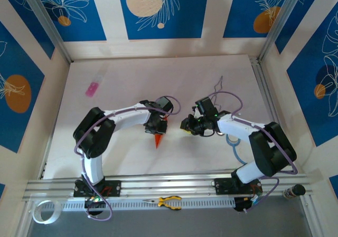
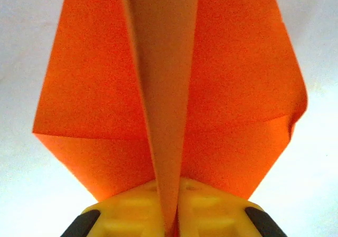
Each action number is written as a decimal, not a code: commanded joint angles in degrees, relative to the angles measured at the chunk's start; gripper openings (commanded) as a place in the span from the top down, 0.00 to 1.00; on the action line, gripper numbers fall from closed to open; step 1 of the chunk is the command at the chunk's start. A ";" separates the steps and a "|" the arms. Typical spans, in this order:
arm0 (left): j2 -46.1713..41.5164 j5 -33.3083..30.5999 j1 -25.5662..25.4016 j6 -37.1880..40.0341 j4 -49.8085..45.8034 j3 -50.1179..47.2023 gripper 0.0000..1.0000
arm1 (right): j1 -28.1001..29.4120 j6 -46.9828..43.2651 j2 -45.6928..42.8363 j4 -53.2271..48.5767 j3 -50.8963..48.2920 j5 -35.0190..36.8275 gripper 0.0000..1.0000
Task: Fold a paper plane with a square sheet of paper (pick it up from the middle)
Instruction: Turn over a paper plane at the center of the table, then move the paper plane to the center of the table.
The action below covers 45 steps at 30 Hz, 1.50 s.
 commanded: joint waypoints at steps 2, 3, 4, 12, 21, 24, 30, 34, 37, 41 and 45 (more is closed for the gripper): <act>1.41 -0.19 0.39 -1.34 0.76 0.13 0.87 | -0.39 -0.07 0.55 -0.84 0.70 -1.63 0.74; 1.59 -0.32 0.43 -1.54 0.90 -0.03 0.87 | -0.39 -0.07 0.57 -0.84 0.76 -1.64 0.74; 1.69 -0.42 0.43 -1.72 1.03 -0.09 0.87 | -0.39 -0.07 0.57 -0.84 0.73 -1.64 0.74; 1.92 -3.80 0.27 -4.24 1.48 -1.03 0.85 | -0.48 -0.24 0.42 -0.97 0.77 -1.75 0.74; 2.26 -7.70 0.18 -9.60 3.65 -1.66 0.81 | -1.57 -1.50 -1.61 -2.32 0.57 -1.35 0.74; 2.92 -8.64 0.21 -11.87 4.27 -1.10 0.77 | -2.72 -2.25 -2.49 -2.86 0.33 -1.81 0.74; 4.96 -11.09 0.30 -15.50 3.72 1.17 0.74 | -5.57 -4.31 -4.56 -3.97 -0.26 -3.11 0.73; 6.07 -12.53 0.27 -16.35 2.22 2.96 0.69 | -7.65 -6.19 -5.80 -5.51 -0.29 -3.39 0.73; 6.83 -12.67 0.17 -16.50 1.50 4.16 0.68 | -8.96 -7.16 -6.58 -6.19 -0.41 -3.39 0.73; 8.02 -13.03 0.04 -15.43 0.06 6.00 0.67 | -10.06 -7.93 -7.25 -6.88 -0.46 -3.39 0.73; 8.94 -12.66 -0.18 -14.41 -0.29 6.70 0.65 | -10.79 -8.33 -7.93 -7.36 -0.81 -3.48 0.73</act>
